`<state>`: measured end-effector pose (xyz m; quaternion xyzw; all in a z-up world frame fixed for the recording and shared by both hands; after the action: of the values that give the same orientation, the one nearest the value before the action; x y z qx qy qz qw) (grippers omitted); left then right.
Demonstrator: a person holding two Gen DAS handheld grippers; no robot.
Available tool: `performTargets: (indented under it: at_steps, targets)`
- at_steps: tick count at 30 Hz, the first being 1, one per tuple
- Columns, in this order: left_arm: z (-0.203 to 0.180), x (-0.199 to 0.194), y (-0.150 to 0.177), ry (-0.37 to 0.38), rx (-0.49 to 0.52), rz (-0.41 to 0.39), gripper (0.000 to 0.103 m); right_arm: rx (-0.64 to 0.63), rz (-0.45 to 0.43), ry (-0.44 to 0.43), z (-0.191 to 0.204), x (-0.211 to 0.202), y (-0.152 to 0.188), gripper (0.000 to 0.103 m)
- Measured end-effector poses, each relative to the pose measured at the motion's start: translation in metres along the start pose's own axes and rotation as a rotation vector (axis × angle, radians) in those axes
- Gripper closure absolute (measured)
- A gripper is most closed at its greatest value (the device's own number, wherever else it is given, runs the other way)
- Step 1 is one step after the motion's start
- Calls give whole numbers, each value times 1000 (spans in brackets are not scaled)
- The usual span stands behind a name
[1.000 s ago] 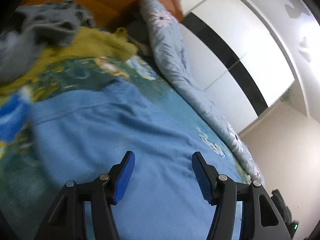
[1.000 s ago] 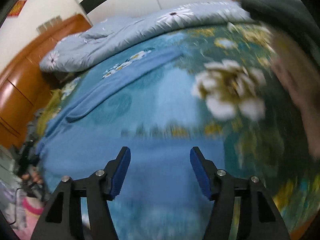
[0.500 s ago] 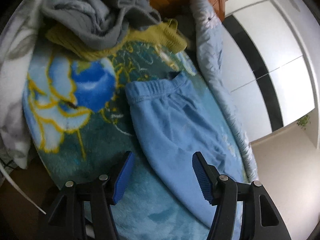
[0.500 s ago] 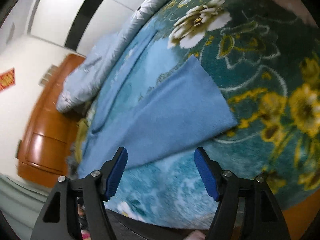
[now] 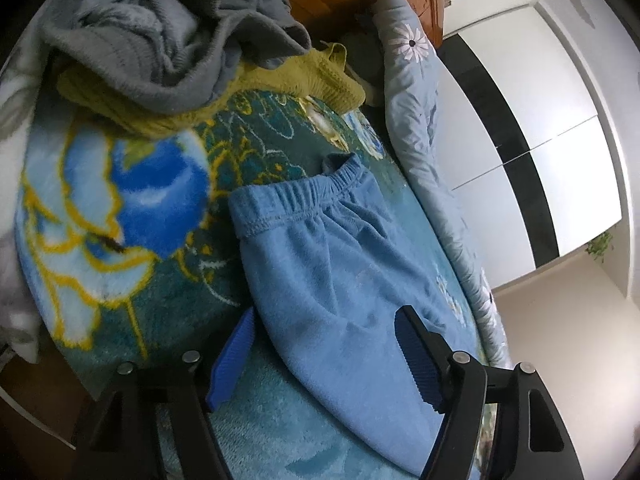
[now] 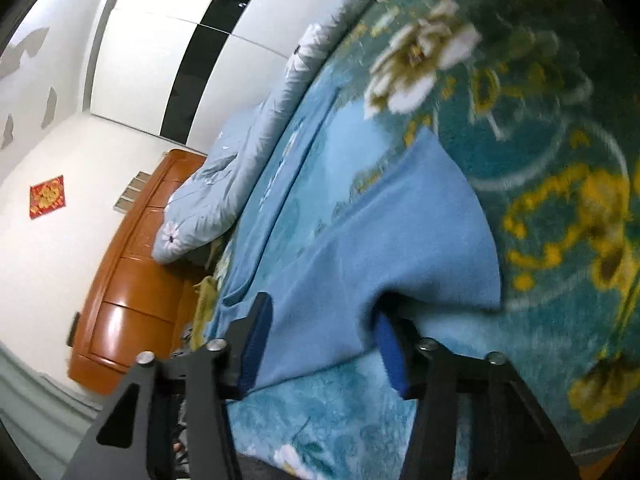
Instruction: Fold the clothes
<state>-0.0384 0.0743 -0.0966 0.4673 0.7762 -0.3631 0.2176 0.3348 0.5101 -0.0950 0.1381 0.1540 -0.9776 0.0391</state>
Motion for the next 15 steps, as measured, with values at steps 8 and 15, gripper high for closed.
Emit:
performTargets:
  at_steps: [8, 15]
  targets:
    - [-14, 6, -1, -18, 45, -2, 30, 13, 22, 0, -3, 9, 8, 64]
    - [-5, 8, -10, -38, 26, 6, 97, -5, -25, 94, -12, 10, -20, 99]
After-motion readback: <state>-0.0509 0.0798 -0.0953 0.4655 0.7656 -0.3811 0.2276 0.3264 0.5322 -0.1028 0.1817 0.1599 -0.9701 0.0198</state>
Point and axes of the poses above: each gripper's, at about its wrist camera, not at the fingertips, and x roughly the way its jaws point, z to its left, y to its underside, the point moved 10 cm from there along x, roughly the way its jaws point, and after that the axes turned 11 degrees about -y, right-handed, at the moved point
